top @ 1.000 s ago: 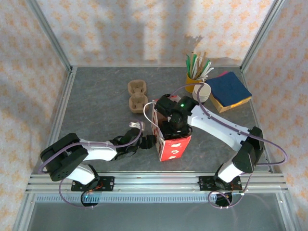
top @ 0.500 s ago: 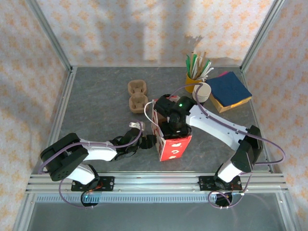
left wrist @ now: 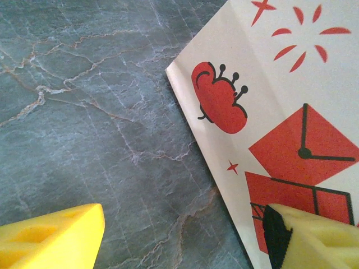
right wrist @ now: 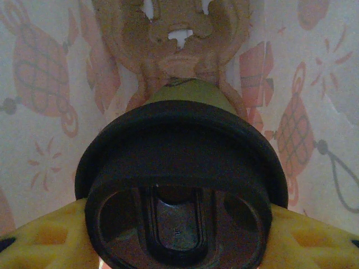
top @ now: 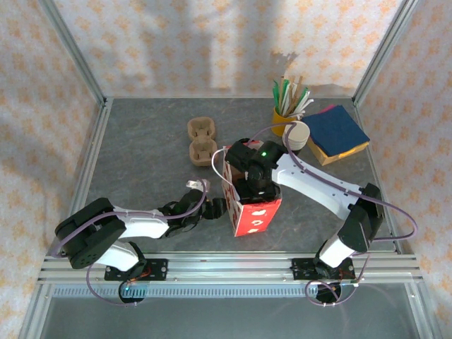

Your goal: Pack the takeout coffee

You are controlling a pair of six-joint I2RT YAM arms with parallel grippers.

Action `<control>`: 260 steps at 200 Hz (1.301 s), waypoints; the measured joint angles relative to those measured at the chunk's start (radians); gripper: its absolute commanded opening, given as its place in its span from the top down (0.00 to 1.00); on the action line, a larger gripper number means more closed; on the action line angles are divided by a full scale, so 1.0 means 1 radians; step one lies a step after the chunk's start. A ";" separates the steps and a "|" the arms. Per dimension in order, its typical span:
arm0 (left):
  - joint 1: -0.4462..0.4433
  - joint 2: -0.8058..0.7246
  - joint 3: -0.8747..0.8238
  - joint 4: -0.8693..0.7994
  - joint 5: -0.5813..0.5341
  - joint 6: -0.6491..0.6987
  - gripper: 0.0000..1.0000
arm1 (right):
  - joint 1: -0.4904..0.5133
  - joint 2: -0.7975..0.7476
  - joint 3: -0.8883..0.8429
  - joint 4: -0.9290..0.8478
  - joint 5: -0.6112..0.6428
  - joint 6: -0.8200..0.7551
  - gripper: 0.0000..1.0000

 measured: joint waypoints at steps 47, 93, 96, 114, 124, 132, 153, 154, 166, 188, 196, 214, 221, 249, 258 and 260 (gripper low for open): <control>0.000 0.000 -0.002 0.005 0.000 0.006 0.22 | 0.000 0.000 0.000 0.000 0.000 0.000 0.43; 0.000 0.000 -0.002 0.004 0.000 0.013 0.22 | 0.000 0.000 0.000 0.001 0.000 0.000 0.43; 0.000 0.000 -0.002 0.004 0.000 0.015 0.22 | 0.000 0.000 0.000 0.001 0.000 0.000 0.43; 0.000 0.000 -0.002 0.003 0.000 0.019 0.22 | 0.000 0.000 0.000 0.001 0.000 0.000 0.43; 0.000 0.000 -0.002 0.002 0.000 0.022 0.22 | 0.000 -0.001 0.000 0.001 0.001 0.000 0.43; 0.000 0.000 -0.002 0.002 0.000 0.022 0.22 | 0.000 -0.001 0.000 0.001 0.001 0.000 0.43; 0.000 0.000 -0.002 0.002 0.000 0.022 0.22 | -0.003 -0.003 0.000 0.002 0.000 0.000 0.43; 0.000 0.000 -0.002 0.002 0.000 0.022 0.22 | -0.003 -0.003 0.000 0.002 0.000 0.000 0.43; 0.000 0.000 -0.002 0.002 0.000 0.022 0.22 | -0.007 -0.005 0.000 0.003 0.000 -0.001 0.43; 0.000 0.000 -0.002 0.002 0.000 0.022 0.22 | -0.008 -0.006 0.000 0.004 0.000 -0.004 0.43; 0.000 0.000 -0.002 0.002 0.000 0.022 0.22 | -0.008 -0.006 0.000 0.004 0.000 -0.005 0.43; 0.000 0.000 -0.002 0.002 -0.001 0.022 0.22 | -0.009 -0.006 0.000 0.004 0.000 -0.008 0.44; 0.000 0.000 -0.002 0.002 -0.001 0.022 0.22 | -0.010 -0.008 0.000 0.004 0.000 -0.008 0.44; 0.000 0.000 -0.002 0.002 -0.003 0.022 0.22 | -0.010 -0.013 0.000 0.005 -0.003 -0.011 0.44; 0.000 0.000 -0.002 0.002 -0.003 0.022 0.22 | -0.010 -0.014 0.000 0.005 -0.003 -0.011 0.44; 0.000 0.000 -0.002 0.002 -0.003 0.022 0.22 | -0.010 -0.014 0.000 0.005 -0.003 -0.012 0.44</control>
